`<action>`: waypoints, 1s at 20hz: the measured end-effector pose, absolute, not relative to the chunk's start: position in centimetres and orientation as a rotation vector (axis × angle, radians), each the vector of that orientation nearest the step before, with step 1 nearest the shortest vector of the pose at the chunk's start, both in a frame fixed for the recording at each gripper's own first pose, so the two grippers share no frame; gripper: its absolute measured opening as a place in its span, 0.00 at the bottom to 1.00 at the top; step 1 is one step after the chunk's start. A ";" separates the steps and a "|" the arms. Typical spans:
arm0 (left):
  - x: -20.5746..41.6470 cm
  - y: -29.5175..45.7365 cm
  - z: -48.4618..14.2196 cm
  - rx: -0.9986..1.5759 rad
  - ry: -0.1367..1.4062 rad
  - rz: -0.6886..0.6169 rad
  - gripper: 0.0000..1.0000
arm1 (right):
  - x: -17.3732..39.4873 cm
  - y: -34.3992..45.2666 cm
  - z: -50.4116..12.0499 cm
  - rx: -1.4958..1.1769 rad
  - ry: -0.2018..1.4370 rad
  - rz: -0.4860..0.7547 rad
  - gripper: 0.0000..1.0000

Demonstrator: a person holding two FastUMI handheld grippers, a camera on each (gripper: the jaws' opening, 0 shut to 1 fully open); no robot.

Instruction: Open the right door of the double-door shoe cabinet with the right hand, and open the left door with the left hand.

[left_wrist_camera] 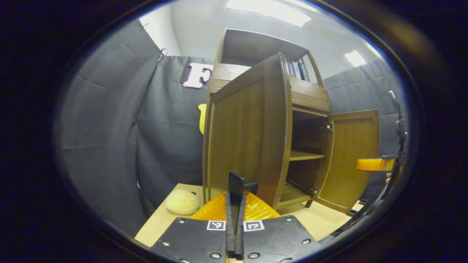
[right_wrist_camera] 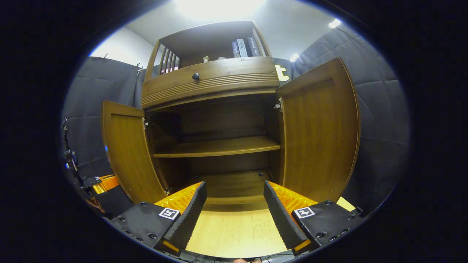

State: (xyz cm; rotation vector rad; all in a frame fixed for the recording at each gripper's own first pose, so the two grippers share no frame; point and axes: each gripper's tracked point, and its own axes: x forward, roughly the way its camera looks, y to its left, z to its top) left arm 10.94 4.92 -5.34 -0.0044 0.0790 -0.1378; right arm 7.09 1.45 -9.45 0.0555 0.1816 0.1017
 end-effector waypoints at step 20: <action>10.1 8.5 -4.4 -0.020 0.056 -0.156 0.02 | 8.1 -3.2 -6.0 -0.023 0.122 0.019 0.92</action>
